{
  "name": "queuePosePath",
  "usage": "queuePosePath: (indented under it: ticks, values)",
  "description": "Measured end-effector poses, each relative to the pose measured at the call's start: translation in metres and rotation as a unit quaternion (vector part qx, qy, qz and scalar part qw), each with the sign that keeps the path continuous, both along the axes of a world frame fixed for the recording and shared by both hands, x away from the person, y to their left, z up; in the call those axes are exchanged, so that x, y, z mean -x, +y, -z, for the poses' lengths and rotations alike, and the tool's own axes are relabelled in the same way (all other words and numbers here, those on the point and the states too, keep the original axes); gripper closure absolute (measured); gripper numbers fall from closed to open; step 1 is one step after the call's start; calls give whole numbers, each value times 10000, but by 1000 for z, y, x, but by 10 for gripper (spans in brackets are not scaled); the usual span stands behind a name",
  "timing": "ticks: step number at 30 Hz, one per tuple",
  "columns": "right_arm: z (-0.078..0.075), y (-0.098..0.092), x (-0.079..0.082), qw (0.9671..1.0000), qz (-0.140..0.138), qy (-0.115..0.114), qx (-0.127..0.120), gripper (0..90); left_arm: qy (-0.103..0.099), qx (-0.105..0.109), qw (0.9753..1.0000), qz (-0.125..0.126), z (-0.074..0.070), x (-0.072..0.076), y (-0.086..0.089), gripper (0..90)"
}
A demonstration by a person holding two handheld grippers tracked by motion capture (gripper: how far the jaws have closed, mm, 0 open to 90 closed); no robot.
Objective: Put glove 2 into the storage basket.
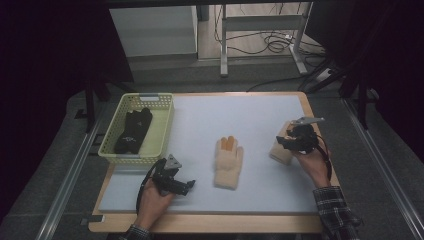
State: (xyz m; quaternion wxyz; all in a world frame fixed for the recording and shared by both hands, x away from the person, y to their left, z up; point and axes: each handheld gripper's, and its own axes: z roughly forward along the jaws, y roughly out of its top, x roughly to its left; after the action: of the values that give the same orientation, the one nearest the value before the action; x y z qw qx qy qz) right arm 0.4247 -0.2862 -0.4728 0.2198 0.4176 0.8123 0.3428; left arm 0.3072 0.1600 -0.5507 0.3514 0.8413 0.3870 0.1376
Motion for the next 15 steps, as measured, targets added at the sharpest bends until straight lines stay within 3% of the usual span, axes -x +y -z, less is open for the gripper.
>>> queuePosePath:
  ticks: [7,13,15]
  values:
    - [17,-21,-9,9994,332,127,-60,348,-1,0,10000,0,0,0,0,14]
    - [40,-22,-20,9991,365,230,-36,316,-1,-4,10000,3,0,0,0,14]
    - [46,-20,-22,9992,344,219,5,350,-2,-3,10000,2,0,0,0,14]
